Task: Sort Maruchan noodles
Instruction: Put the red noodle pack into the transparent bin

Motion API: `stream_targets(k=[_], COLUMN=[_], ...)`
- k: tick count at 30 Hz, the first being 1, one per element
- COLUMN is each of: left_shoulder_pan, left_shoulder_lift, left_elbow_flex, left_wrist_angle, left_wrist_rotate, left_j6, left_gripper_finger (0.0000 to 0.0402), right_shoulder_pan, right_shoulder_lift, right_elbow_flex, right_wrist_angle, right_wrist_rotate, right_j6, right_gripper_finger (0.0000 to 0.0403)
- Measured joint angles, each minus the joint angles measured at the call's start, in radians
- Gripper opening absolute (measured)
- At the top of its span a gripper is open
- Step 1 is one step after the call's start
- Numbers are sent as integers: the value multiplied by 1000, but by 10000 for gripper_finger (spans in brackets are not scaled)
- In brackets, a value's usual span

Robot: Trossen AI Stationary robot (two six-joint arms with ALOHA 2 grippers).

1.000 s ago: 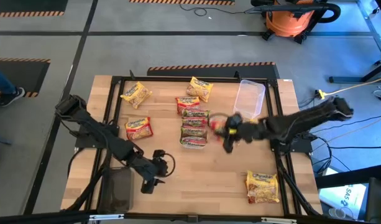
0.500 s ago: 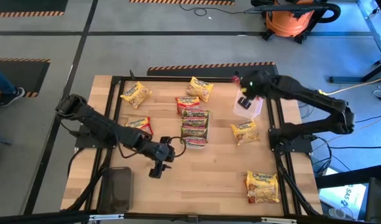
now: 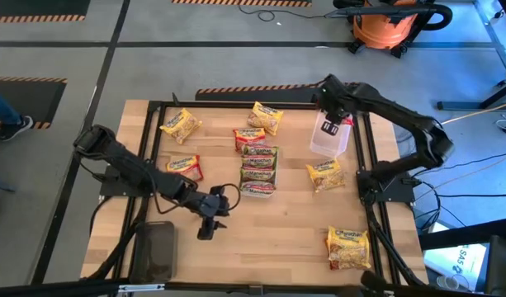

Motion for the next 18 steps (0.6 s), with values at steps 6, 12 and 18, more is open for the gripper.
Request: stream_targets(k=[6, 12, 18], left_shoulder_pan=[-30, -33, -32], left_shoulder_lift=[0, 0, 0], left_elbow_flex=[-94, -135, -136], left_wrist_angle=[162, 268, 299], left_wrist_rotate=[0, 1, 5], left_j6=[-80, -86, -54], left_gripper_finger=[200, 200, 200], right_shoulder_pan=[-47, -87, -95], right_shoulder_lift=[108, 195, 264], right_elbow_flex=[0, -1, -1], right_wrist_angle=[-3, -25, 0], right_wrist_rotate=[-11, -22, -30], right_j6=[-38, -38, -33], right_gripper_finger=[98, 99, 99])
